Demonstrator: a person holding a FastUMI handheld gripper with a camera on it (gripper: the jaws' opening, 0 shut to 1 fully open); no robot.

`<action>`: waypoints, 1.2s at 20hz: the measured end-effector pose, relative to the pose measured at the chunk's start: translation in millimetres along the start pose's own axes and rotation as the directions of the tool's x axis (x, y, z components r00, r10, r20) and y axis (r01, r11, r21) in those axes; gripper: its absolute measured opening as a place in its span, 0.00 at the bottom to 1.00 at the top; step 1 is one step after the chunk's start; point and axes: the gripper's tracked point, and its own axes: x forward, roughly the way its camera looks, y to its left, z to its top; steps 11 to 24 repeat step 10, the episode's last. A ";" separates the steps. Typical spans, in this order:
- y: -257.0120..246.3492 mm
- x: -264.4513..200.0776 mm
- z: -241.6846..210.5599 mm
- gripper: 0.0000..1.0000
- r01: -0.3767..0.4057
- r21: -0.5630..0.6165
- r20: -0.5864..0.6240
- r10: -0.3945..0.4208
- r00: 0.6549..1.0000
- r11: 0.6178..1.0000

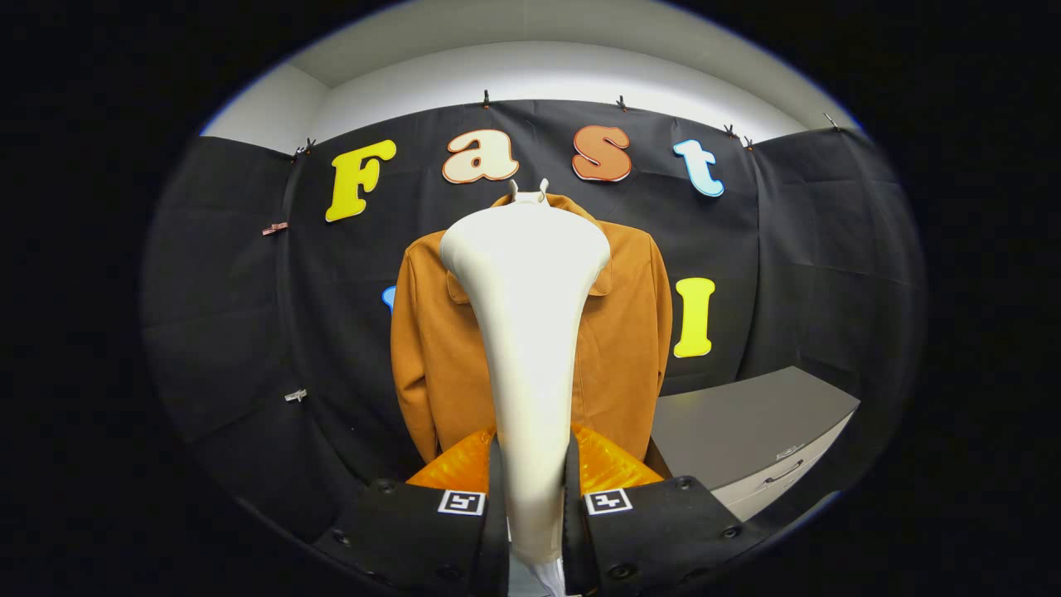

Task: Iron the clothes twice with a garment steamer, once on the left side and once on the right side.

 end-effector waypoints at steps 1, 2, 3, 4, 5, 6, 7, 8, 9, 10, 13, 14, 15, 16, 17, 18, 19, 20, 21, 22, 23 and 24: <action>0.2 0.7 0.4 0.29 -0.001 0.001 0.000 0.001 1.000 1.000; -0.2 0.3 -0.2 0.29 0.000 0.000 -0.001 0.000 1.000 1.000; -0.4 -0.2 -0.5 0.29 0.000 0.001 -0.002 0.000 1.000 1.000; -0.7 -1.0 -1.6 0.29 0.000 0.003 -0.002 0.000 1.000 1.000; -1.4 -1.0 -1.8 0.29 0.001 0.004 -0.004 -0.001 1.000 1.000; -0.8 0.1 -1.9 0.29 0.001 0.006 -0.004 -0.001 1.000 1.000; -0.5 0.0 -2.8 0.29 -0.001 0.007 -0.004 0.001 1.000 1.000; -0.2 0.0 -2.7 0.29 -0.001 0.005 -0.005 0.001 1.000 1.000; -0.8 0.1 -3.3 0.29 -0.001 0.004 -0.006 0.001 1.000 1.000; -0.9 -0.4 -3.5 0.29 -0.002 0.005 -0.005 0.002 1.000 1.000; -0.9 -0.4 -3.5 0.29 -0.002 0.005 -0.005 0.002 1.000 1.000; -0.9 -0.4 -3.5 0.29 -0.002 0.005 -0.005 0.002 1.000 1.000; -0.9 -0.4 -3.5 0.29 -0.002 0.005 -0.005 0.002 1.000 1.000; -0.9 -0.4 -3.5 0.29 -0.002 0.005 -0.005 0.002 1.000 1.000; -0.9 -0.4 -3.5 0.29 -0.002 0.005 -0.005 0.002 1.000 1.000; -0.9 -0.4 -3.5 0.29 -0.002 0.005 -0.005 0.002 1.000 1.000; -0.9 -0.4 -3.5 0.29 -0.002 0.005 -0.005 0.002 1.000 1.000; -0.9 -0.4 -3.5 0.29 -0.002 0.005 -0.005 0.002 1.000 1.000; -0.9 -0.4 -3.5 0.29 -0.002 0.005 -0.005 0.002 1.000 1.000; -0.9 -0.4 -3.5 0.29 -0.002 0.005 -0.005 0.002 1.000 1.000; -0.9 -0.4 -3.5 0.29 -0.002 0.005 -0.005 0.002 1.000 1.000; -0.9 -0.4 -3.5 0.29 -0.002 0.005 -0.005 0.002 1.000 1.000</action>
